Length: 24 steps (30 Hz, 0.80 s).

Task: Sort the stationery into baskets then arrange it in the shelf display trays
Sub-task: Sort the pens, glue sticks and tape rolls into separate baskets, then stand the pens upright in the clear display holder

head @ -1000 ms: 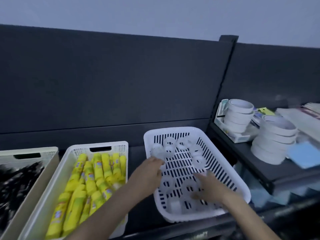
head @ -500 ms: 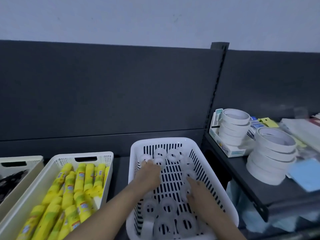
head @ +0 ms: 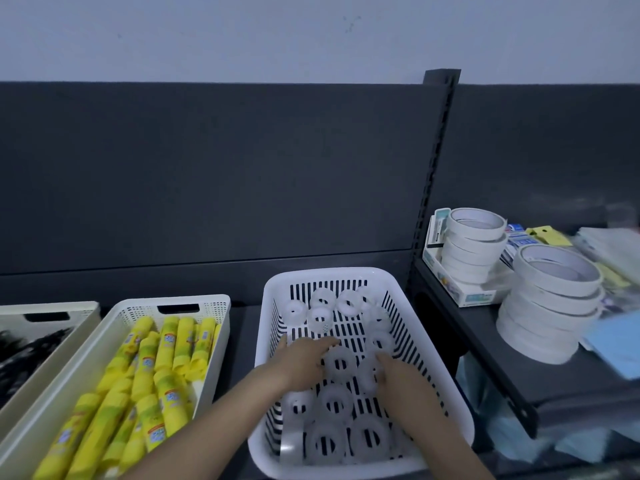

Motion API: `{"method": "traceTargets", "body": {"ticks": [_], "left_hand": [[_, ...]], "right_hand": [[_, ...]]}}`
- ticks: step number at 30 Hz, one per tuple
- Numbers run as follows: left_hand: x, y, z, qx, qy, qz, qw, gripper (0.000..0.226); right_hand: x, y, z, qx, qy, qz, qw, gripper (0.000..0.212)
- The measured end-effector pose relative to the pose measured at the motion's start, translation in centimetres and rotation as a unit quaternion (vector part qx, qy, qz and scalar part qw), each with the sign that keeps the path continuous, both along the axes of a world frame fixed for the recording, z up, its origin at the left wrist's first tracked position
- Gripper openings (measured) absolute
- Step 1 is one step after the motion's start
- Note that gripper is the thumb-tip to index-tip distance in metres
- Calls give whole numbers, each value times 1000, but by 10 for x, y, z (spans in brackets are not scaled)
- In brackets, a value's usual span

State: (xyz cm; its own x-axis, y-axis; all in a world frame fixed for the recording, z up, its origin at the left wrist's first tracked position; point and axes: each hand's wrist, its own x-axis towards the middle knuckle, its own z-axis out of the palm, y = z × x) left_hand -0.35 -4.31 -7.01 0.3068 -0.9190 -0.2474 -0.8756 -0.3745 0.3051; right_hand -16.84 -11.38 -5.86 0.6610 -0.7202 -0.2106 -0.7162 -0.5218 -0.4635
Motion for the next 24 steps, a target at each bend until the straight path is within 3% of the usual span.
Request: {"method": "traceTargets", "body": {"ticks": [3,8,10,12,19,24], "left_hand": [[5,6,4,-74,-2,20,997,57],[-3,27,15,-114,-35,19,993,45],[-3,37,19,-141,-47,27,989,43],[0,46,21,-161,-65,34,984,44],[26,105,36,-242,-93,122,958,39],[55,168,41,-247,-110,197,943,39]], "right_hand": [[-1,-1,0,15,-48,-34,998,45],[2,-2,-9,2,-44,-18,999,21],[4,0,-6,-42,-60,-29,997,38],[5,2,1,-94,-88,-26,991,41],[42,44,18,-85,-169,81,979,38],[83,82,15,-57,-188,168,966,37]]}}
